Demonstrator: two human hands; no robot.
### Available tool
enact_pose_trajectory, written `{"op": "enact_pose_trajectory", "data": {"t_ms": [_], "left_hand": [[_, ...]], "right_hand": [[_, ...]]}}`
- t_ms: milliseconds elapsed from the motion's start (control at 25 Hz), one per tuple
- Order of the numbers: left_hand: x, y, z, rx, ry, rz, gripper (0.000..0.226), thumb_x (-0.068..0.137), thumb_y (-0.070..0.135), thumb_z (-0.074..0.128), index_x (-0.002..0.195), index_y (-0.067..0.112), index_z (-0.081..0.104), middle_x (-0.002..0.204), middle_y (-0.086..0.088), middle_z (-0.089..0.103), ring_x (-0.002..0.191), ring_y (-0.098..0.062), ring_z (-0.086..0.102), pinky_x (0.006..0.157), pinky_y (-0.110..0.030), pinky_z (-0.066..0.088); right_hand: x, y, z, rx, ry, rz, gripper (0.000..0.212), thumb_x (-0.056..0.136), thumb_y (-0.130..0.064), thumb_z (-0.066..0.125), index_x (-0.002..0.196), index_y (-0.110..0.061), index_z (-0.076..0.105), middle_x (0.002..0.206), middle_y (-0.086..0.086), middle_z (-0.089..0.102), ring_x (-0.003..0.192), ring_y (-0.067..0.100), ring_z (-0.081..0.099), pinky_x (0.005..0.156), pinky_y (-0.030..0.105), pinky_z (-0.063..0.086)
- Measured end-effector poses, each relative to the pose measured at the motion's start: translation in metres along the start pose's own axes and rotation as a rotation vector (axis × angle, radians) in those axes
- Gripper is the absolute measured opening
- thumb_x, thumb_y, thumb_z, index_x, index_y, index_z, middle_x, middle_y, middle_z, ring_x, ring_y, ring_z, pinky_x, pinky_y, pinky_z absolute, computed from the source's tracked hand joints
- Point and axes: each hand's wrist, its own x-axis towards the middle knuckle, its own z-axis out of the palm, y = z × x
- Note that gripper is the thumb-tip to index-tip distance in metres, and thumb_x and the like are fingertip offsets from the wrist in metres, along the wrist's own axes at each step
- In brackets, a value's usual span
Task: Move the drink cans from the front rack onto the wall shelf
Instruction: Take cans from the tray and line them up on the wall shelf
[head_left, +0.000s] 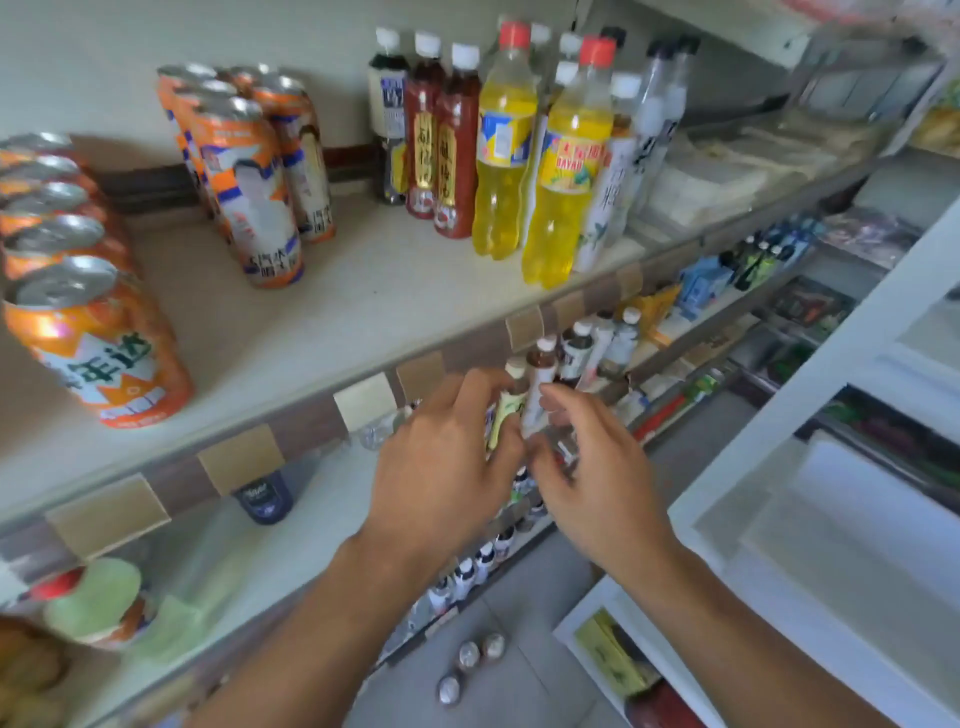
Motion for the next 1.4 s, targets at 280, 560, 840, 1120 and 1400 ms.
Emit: {"op": "enact_pose_trajectory", "data": {"t_ms": [280,560,840,1120,1400], "left_hand": [[-0.077,-0.041,0.091,0.068,-0.233,-0.184,0.037,0.086,0.047,0.037,0.116,0.029,0.047,0.106,0.0,0.063,0.094,-0.03,0.062,0.067,-0.043,0.054],[-0.185,-0.13,0.214,0.065,-0.372,-0.431,0.033,0.086,0.043,0.044,0.116,0.03,0.051,0.109,0.009,0.064,0.096,-0.018,0.065,0.069,-0.039,0.056],[-0.328,-0.268,0.351,0.137,-0.572,-0.602,0.026,0.089,0.034,0.052,0.116,0.032,0.053,0.101,0.02,0.058,0.094,-0.006,0.06,0.075,-0.03,0.05],[-0.41,-0.359,0.422,0.192,-0.627,-0.653,0.029,0.088,0.032,0.054,0.117,0.033,0.052,0.106,0.018,0.059,0.098,-0.008,0.059,0.077,-0.032,0.05],[-0.443,-0.417,0.483,0.243,-0.581,-0.664,0.031,0.088,0.033,0.054,0.119,0.033,0.052,0.112,0.016,0.06,0.1,-0.007,0.06,0.076,-0.033,0.053]], "right_hand": [[-0.088,0.095,0.063,0.085,-0.172,0.161,0.05,0.085,-0.037,0.047,0.128,-0.012,0.058,0.115,0.001,0.065,0.106,0.019,0.061,0.087,0.016,0.039],[-0.197,0.198,0.17,0.083,-0.322,0.335,0.04,0.089,-0.029,0.059,0.127,-0.018,0.053,0.111,-0.002,0.064,0.102,0.015,0.061,0.085,0.007,0.032],[-0.346,0.3,0.337,-0.016,-0.607,0.446,0.051,0.088,-0.042,0.048,0.134,-0.023,0.046,0.115,-0.002,0.062,0.101,0.015,0.065,0.074,0.025,0.051],[-0.397,0.365,0.482,-0.094,-0.818,0.446,0.068,0.089,-0.038,0.063,0.147,-0.02,0.033,0.14,0.003,0.044,0.121,0.024,0.051,0.087,0.038,0.052],[-0.431,0.425,0.598,-0.284,-0.796,0.171,0.086,0.07,-0.037,0.083,0.144,-0.018,0.042,0.151,0.013,0.039,0.133,0.034,0.043,0.084,0.044,0.056]]}}
